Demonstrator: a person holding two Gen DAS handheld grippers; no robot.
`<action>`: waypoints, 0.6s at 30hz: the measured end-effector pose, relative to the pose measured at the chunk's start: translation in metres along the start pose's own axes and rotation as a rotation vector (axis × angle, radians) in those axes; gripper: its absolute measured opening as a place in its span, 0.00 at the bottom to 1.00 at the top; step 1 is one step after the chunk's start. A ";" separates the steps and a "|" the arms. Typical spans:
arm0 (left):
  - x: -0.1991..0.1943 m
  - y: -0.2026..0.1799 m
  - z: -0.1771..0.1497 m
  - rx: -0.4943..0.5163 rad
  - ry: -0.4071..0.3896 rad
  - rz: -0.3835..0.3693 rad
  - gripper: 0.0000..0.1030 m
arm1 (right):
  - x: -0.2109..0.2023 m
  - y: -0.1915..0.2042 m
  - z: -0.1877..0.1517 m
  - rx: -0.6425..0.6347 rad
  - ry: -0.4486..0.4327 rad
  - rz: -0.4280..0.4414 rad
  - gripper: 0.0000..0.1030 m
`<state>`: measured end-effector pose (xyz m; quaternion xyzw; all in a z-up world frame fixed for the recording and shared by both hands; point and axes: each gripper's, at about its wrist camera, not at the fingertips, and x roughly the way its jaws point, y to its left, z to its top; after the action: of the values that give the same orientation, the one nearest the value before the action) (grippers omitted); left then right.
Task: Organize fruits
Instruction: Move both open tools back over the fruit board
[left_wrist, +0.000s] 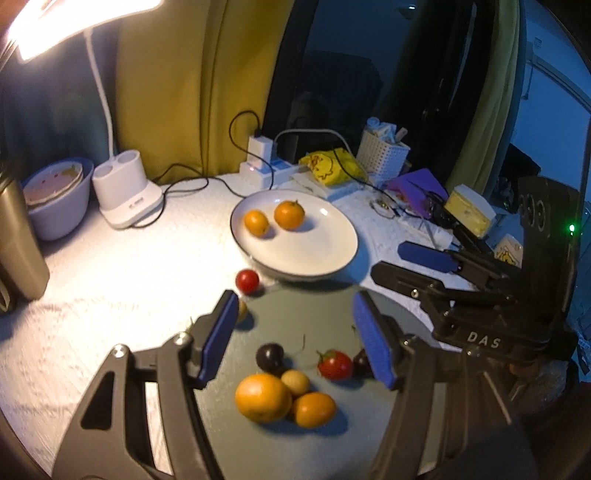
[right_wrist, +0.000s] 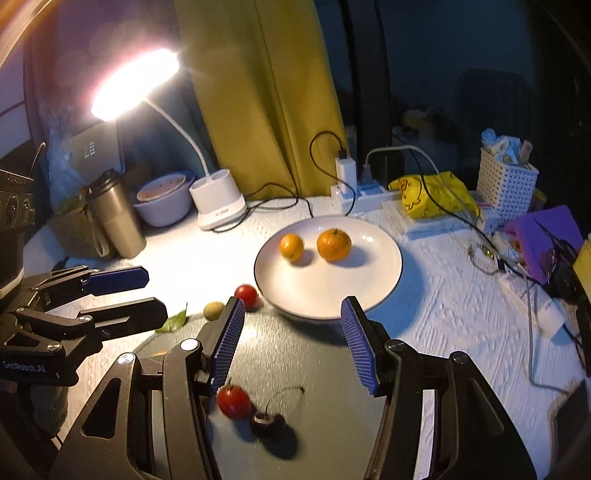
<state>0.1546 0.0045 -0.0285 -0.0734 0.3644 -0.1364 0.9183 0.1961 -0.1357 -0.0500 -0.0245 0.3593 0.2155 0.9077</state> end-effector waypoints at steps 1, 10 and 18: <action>0.000 0.000 -0.002 -0.003 0.002 0.002 0.64 | -0.001 0.001 -0.003 0.000 0.005 0.001 0.56; 0.004 0.004 -0.030 -0.035 0.035 0.024 0.64 | -0.004 0.002 -0.032 0.004 0.048 0.005 0.56; 0.013 0.014 -0.052 -0.063 0.074 0.048 0.64 | 0.001 0.002 -0.056 0.015 0.102 0.014 0.56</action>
<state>0.1304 0.0118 -0.0780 -0.0886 0.4041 -0.1054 0.9043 0.1598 -0.1447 -0.0919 -0.0260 0.4069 0.2175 0.8868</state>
